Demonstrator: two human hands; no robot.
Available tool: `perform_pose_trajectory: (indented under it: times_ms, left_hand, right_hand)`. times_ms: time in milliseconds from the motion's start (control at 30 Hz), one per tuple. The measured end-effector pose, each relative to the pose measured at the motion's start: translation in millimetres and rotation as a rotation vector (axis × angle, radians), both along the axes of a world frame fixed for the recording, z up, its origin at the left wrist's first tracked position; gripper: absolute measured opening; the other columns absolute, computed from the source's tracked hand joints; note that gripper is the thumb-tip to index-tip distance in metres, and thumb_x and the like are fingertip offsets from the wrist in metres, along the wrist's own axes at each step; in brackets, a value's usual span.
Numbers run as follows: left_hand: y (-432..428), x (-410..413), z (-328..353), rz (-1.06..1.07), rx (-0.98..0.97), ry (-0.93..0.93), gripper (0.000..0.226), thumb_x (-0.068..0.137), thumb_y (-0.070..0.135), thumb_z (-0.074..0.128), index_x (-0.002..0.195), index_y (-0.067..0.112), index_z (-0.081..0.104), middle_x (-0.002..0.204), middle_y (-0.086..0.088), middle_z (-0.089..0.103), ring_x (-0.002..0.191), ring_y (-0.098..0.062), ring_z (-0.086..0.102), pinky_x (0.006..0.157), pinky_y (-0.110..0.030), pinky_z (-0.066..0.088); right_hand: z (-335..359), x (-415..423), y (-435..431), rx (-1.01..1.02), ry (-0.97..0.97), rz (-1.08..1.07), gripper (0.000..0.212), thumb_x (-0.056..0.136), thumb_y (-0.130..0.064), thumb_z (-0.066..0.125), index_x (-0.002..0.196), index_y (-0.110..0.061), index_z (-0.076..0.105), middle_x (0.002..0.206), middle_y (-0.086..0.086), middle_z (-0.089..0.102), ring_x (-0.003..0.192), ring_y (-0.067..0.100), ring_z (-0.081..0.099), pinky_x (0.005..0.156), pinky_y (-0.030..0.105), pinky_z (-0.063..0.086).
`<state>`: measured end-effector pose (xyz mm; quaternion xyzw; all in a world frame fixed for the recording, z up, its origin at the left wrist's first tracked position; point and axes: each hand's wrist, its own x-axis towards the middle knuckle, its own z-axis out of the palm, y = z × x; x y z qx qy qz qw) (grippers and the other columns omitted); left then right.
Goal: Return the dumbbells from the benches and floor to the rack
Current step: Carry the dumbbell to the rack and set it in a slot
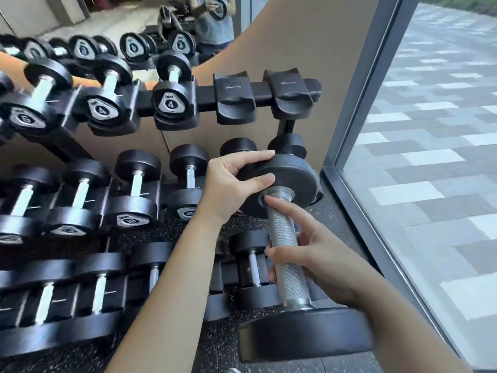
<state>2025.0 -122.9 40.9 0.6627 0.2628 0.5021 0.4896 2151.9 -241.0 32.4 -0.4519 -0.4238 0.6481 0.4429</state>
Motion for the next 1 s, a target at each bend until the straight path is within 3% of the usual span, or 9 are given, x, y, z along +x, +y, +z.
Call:
perform_pose_trajectory:
  times_ms: [167,567,833,1000]
  left_hand:
    - [46.0,-21.4,-10.0,-0.018,-0.048,-0.013,0.035,0.065,-0.001,0.072,0.088,0.025,0.071,0.084,0.013,0.072,0.087,-0.009,0.066,0.078,-0.02,0.05]
    - [142.6,-10.9,-23.8,0.037,-0.068,-0.004,0.031,0.062,0.008,0.072,0.084,0.031,0.072,0.086,0.013,0.072,0.088,-0.009,0.066,0.077,-0.019,0.049]
    - [237.1,43.8,-20.6,0.115,-0.085,0.023,0.029,0.063,0.008,0.072,0.085,0.027,0.069,0.092,0.007,0.069,0.092,-0.009,0.063,0.082,-0.021,0.048]
    - [285.2,68.1,-26.0,0.172,-0.104,0.016,0.034,0.068,-0.003,0.071,0.088,0.025,0.068,0.09,0.013,0.069,0.094,-0.006,0.062,0.085,-0.02,0.047]
  right_hand:
    - [-7.9,-26.2,43.0,-0.024,0.01,-0.031,0.07,0.078,0.013,0.059,0.119,-0.044,0.053,0.062,0.002,0.064,0.052,0.025,0.063,0.052,0.03,0.054]
    - [-14.6,-13.0,146.4,-0.06,0.033,0.034,0.07,0.077,0.012,0.059,0.12,-0.043,0.053,0.075,0.02,0.057,0.054,0.03,0.062,0.053,0.032,0.055]
    - [-17.2,36.7,247.5,-0.088,0.0,0.032,0.07,0.075,0.01,0.062,0.117,-0.045,0.052,0.06,0.001,0.06,0.053,0.027,0.061,0.062,0.038,0.056]
    - [-14.1,68.5,301.6,-0.085,-0.024,0.087,0.069,0.076,0.012,0.061,0.119,-0.041,0.051,0.062,0.003,0.061,0.053,0.027,0.061,0.054,0.032,0.055]
